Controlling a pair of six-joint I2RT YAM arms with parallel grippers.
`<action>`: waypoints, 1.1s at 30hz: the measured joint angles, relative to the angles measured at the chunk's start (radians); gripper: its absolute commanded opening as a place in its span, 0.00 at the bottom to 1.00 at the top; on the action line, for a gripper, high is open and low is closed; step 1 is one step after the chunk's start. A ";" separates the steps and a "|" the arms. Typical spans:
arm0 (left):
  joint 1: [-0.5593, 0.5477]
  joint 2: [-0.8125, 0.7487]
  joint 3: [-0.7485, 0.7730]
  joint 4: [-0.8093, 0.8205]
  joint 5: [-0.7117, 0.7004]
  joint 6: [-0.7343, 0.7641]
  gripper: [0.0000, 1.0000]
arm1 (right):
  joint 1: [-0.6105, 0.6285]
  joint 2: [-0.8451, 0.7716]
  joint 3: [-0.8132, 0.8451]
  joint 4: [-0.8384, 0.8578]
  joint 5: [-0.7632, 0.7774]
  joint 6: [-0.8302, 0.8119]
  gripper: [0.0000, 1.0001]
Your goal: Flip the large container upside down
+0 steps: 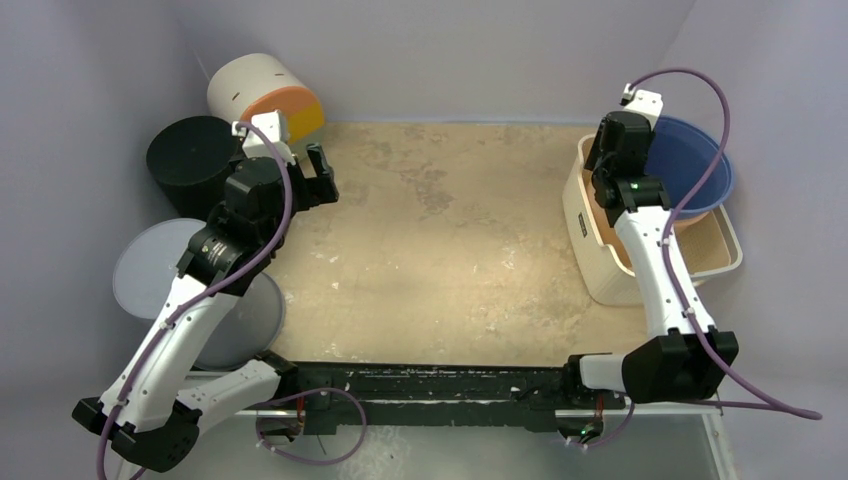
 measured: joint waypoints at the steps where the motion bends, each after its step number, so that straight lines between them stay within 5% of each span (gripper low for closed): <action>1: 0.000 -0.001 -0.002 0.002 0.000 0.000 0.95 | 0.000 0.000 -0.001 0.001 -0.006 -0.002 0.43; 8: 0.000 -0.003 -0.015 0.004 0.000 -0.006 0.94 | -0.001 0.000 -0.031 0.019 -0.036 0.000 0.41; 15: 0.000 -0.010 -0.015 0.004 0.000 -0.013 0.94 | -0.003 0.000 -0.034 0.032 -0.073 -0.011 0.00; 33: 0.000 -0.035 -0.032 0.006 -0.005 -0.014 0.94 | -0.017 -0.003 0.119 -0.114 0.018 -0.032 0.00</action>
